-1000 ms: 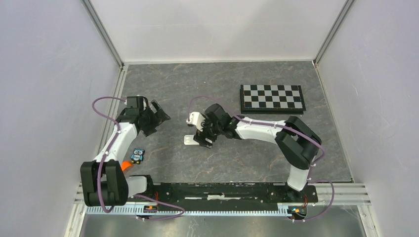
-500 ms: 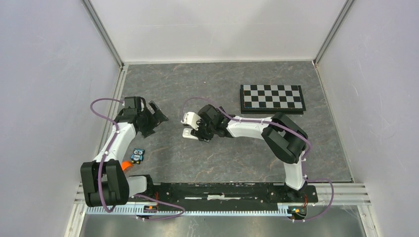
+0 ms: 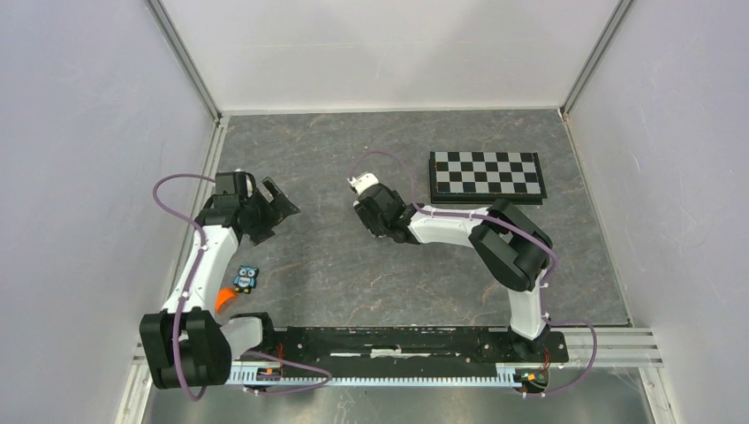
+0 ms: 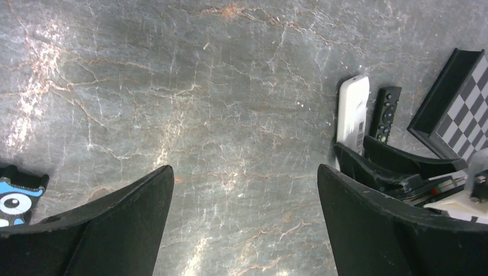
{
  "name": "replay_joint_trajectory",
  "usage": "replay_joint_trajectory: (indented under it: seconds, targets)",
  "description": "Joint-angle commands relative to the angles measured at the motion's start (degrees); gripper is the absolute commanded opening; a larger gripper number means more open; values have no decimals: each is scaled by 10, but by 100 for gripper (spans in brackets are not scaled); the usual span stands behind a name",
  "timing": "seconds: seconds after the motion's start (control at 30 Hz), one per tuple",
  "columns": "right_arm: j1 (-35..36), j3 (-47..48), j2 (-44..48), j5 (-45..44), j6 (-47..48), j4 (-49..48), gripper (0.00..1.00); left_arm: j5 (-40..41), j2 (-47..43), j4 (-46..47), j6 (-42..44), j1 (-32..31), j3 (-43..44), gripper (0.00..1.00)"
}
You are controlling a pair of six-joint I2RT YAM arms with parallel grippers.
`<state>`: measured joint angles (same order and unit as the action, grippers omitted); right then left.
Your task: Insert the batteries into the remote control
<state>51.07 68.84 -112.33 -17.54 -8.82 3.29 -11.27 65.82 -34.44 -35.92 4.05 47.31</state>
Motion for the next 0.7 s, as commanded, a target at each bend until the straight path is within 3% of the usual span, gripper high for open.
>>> replay_joint_trajectory:
  seconds: [0.0, 0.07, 0.17, 0.27, 0.5, 0.67]
  targets:
    - [-4, 21, 9, -45, -104, 59, 32, -21, -32, -41, 18, 3, 20, 100]
    - [-3, 2, 19, -35, -115, 50, 38, -28, -46, -58, 11, 2, 20, 100]
    - [-4, -8, 32, -35, -111, 52, 61, -48, -70, -78, 0, 3, 21, 100]
    - [-3, -19, 59, -28, -89, 39, 75, -79, -94, -80, -8, 2, 23, 100]
    - [-5, -64, 200, -4, -73, 45, 84, -92, -122, -137, 7, 1, 67, 100]
    - [-17, -164, 386, -87, -82, 71, 87, -64, -176, -150, 42, -9, 111, 100]
